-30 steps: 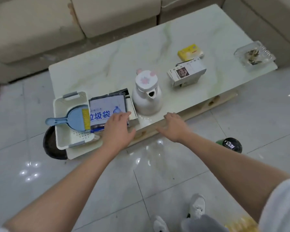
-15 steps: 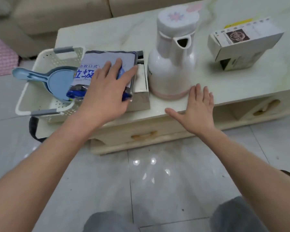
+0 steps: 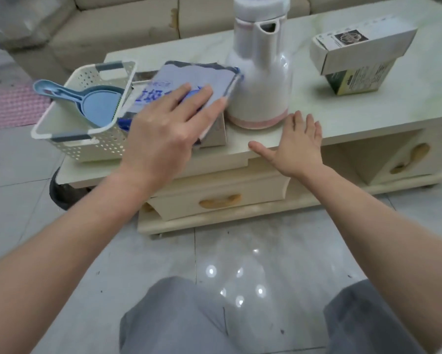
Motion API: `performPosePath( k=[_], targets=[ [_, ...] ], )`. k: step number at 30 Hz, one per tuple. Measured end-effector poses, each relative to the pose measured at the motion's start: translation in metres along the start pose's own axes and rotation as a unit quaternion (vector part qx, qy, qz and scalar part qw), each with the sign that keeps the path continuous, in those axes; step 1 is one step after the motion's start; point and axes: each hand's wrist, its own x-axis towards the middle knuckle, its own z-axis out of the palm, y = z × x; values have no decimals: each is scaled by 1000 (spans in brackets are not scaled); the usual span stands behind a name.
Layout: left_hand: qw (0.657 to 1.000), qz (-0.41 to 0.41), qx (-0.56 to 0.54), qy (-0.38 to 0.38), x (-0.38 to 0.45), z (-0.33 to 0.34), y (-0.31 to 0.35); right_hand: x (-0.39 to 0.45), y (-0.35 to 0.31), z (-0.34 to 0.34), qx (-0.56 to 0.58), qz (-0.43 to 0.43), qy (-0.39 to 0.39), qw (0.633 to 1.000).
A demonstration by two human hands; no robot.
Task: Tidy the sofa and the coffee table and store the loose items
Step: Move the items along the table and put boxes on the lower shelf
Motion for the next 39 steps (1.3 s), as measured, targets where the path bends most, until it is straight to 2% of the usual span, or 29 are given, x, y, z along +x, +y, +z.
performPosePath(
  k=[3, 5, 6, 7, 8, 9, 11, 12, 14, 15, 19, 22, 23, 25, 27, 28, 30, 32, 35, 39],
  targets=[
    [997, 48, -18, 61, -10, -8, 35, 1, 0, -5, 18, 7, -16, 1000],
    [993, 76, -34, 79, -22, -9, 60, -4, 5, -10, 56, -38, -6, 998],
    [992, 82, -42, 82, -30, -7, 73, -13, 9, -13, 135, -67, 4, 988],
    [992, 81, -51, 82, -38, -4, 84, -28, 11, -14, 260, -76, 23, 962],
    [992, 73, -61, 77, -45, 1, 95, -51, 11, -11, 402, -52, 40, 913],
    [993, 64, -74, 69, -52, 6, 104, -75, 9, -9, 527, -10, 43, 848],
    [992, 59, -103, 44, -61, 18, 121, -110, 4, 1, 703, 90, -41, 704],
    [990, 72, -114, 30, -63, 25, 127, -118, 6, 7, 754, 120, -89, 640],
    [985, 116, -128, 12, -64, 43, 135, -121, 11, 11, 797, 145, -150, 566],
    [981, 137, -137, 7, -65, 54, 137, -120, 14, 11, 805, 150, -165, 550],
    [960, 180, -212, -33, -76, 101, 143, -115, 43, 31, 827, 198, -139, 507],
    [956, 135, -251, -71, -98, 133, 136, -109, 70, 33, 833, 245, -67, 492],
    [959, 106, -239, -106, -103, 144, 133, -107, 79, 32, 828, 261, -44, 494],
    [947, 30, -181, -264, -109, 165, 128, -103, 92, 32, 815, 276, -15, 509],
    [898, -74, -124, -416, -111, 189, 127, -103, 96, 35, 808, 276, -9, 521],
    [870, -137, -125, -457, -110, 199, 128, -103, 96, 37, 805, 276, -12, 525],
    [836, -234, -163, -468, -108, 217, 134, -103, 98, 39, 793, 283, -19, 539],
    [841, -274, -167, -436, -109, 229, 141, -101, 103, 41, 771, 307, -24, 558],
    [847, -257, -144, -442, -115, 224, 142, -101, 110, 44, 747, 349, -34, 565],
    [825, -208, -170, -498, -120, 198, 142, -97, 113, 42, 739, 368, -60, 561]
  ],
)
